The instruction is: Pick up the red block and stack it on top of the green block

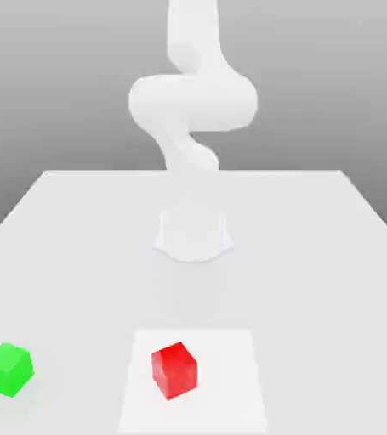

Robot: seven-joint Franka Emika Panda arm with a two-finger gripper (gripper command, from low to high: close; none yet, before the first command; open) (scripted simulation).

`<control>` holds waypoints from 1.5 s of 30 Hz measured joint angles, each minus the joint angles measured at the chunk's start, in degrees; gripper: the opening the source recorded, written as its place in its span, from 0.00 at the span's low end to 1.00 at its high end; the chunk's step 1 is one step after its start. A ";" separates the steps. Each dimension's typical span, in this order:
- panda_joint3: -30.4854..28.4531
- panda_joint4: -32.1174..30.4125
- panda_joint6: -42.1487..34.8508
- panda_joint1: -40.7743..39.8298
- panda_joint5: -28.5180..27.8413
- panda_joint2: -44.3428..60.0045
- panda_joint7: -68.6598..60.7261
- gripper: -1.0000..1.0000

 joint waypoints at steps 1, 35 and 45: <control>-0.65 -0.97 1.17 0.53 -0.01 2.26 -1.56 0.50; -3.62 -17.48 33.39 1.56 6.85 57.21 -36.19 0.00; -12.44 -13.81 19.23 -3.72 3.78 47.03 -26.06 0.00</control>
